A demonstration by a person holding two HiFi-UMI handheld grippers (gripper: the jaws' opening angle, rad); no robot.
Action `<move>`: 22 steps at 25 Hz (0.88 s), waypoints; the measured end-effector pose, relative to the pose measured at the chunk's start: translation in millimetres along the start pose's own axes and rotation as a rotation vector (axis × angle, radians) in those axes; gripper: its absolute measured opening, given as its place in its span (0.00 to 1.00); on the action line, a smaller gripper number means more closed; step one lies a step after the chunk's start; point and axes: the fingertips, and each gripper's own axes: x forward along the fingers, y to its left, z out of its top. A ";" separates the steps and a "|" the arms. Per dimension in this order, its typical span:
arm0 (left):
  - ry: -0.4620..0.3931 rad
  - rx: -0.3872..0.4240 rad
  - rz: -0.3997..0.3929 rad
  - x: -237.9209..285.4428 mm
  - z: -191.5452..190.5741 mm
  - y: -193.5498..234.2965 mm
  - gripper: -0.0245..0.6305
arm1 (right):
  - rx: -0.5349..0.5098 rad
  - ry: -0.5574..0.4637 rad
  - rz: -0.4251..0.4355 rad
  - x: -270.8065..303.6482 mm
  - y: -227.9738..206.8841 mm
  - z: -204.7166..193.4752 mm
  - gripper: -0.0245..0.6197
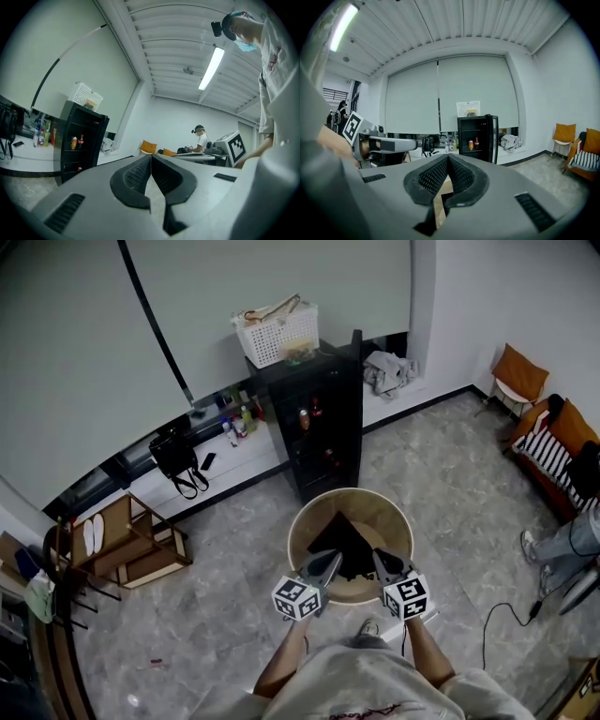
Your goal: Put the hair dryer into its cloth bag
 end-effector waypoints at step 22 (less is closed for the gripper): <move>0.050 0.063 -0.120 -121.0 -27.5 -85.7 0.09 | -0.012 -0.008 -0.135 -111.2 121.9 -18.9 0.08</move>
